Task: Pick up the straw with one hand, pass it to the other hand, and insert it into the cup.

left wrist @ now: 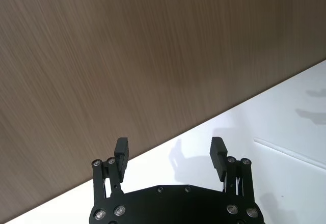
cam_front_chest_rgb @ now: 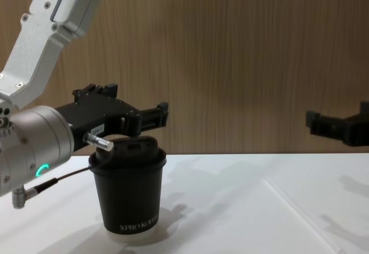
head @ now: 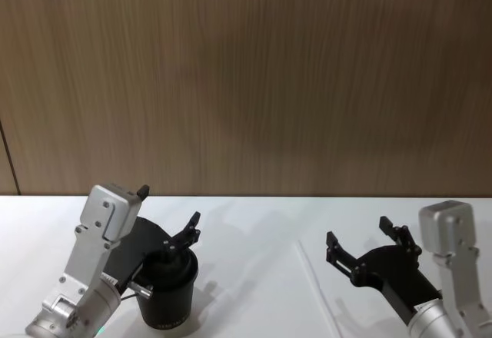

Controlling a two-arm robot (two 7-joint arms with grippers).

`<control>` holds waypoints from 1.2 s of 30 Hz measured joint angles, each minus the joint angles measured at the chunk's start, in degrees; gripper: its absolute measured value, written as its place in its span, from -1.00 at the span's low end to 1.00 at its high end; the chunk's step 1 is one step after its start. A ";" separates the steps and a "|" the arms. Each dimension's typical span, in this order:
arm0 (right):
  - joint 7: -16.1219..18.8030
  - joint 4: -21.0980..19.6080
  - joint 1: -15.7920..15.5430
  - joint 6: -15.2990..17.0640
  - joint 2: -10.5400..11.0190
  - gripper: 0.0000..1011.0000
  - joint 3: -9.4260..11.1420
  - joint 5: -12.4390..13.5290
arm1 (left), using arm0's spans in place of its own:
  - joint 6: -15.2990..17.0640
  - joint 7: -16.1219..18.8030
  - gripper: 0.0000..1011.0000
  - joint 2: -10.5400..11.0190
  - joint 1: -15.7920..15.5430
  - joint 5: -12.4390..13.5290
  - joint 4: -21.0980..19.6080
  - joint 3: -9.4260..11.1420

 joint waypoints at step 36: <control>-4.03 -4.62 1.01 25.50 -2.65 0.98 -2.77 -4.13 | 0.00 0.00 0.98 0.00 0.00 0.00 0.00 0.00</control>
